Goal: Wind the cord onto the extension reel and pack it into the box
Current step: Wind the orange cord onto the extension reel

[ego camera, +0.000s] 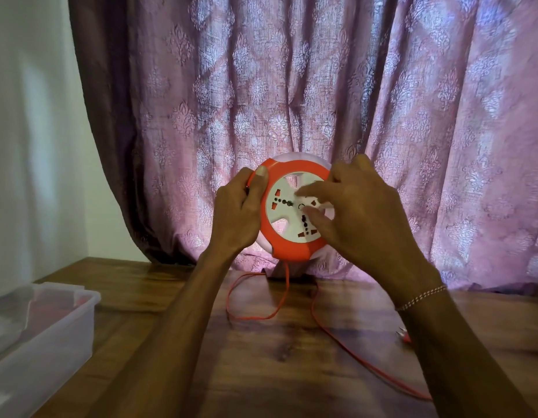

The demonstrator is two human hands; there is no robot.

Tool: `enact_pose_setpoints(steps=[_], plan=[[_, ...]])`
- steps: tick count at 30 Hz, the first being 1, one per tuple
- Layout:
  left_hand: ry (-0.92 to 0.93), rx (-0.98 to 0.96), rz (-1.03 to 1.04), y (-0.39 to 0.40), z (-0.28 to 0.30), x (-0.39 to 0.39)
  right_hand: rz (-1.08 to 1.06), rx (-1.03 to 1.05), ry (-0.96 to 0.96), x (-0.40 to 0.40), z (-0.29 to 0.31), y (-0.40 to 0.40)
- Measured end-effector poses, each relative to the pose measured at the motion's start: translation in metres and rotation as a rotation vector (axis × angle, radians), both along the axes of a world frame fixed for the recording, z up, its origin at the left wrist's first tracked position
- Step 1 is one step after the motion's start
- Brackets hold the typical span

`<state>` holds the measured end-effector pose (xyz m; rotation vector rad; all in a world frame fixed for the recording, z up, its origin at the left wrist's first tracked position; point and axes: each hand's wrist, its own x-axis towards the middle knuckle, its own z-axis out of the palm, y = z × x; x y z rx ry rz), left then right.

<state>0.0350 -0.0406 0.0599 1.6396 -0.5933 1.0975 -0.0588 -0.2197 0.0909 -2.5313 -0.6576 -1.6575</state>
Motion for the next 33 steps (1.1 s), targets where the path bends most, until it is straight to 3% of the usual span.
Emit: enact_pose_setpoints(steps=[6, 14, 17, 24, 30, 33], plan=[[-0.004, 0.020, -0.011, 0.001, 0.002, -0.004, -0.064, -0.300, 0.266, -0.001, 0.000, 0.008], [-0.022, 0.063, 0.019, 0.003, 0.002, -0.004, -0.149, -0.336, 0.092, 0.011, -0.011, 0.011], [-0.012, 0.019, 0.022, 0.003, 0.002, -0.004, -0.156, -0.271, 0.101, 0.016, -0.013, 0.010], [0.014, -0.043, -0.052, -0.001, 0.005, -0.007, -0.032, 0.090, 0.109, 0.009, -0.014, 0.010], [0.005, -0.029, -0.032, 0.003, 0.005, -0.006, -0.053, 0.032, 0.159, 0.006, -0.008, 0.007], [0.005, -0.009, -0.027, 0.001, 0.004, -0.007, 0.053, 0.012, 0.033, 0.001, -0.001, 0.003]])
